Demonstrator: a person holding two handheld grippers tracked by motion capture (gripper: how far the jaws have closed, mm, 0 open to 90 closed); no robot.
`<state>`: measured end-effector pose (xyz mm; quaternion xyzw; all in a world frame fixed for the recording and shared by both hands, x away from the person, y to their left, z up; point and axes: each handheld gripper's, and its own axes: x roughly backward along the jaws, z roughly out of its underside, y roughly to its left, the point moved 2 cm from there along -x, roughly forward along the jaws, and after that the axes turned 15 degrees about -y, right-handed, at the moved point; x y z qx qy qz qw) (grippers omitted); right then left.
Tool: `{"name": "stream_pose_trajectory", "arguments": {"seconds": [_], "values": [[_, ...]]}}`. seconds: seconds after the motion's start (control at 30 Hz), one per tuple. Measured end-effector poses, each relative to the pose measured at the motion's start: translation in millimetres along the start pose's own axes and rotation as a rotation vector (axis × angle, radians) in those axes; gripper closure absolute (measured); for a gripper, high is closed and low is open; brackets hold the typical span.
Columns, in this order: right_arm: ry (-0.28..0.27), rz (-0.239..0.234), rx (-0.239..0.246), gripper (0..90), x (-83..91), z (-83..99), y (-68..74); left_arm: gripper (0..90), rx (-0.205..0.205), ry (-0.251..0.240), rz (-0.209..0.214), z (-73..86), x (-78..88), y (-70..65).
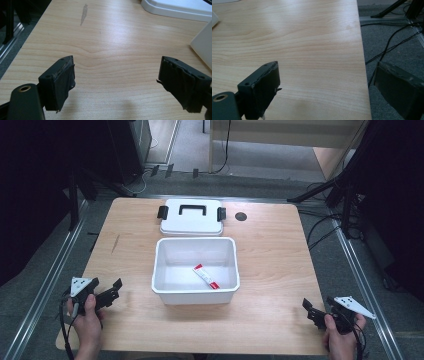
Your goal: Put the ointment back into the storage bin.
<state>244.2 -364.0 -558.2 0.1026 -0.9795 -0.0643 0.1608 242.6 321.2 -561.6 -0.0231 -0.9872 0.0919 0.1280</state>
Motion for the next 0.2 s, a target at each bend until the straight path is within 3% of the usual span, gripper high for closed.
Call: {"name": "stream_pose_trajectory", "arguments": {"seconds": [0.13,0.2], "values": [[0.016,0.005,-0.004,8.0,-0.5,0.4,-0.5,14.5,0.002,0.001,0.000,0.0,-0.2,0.4],[0.024,0.010,0.000,13.7,-1.3,0.5,0.3,14.5,0.002,0.003,0.001,-0.1,-0.3,0.7]]}}
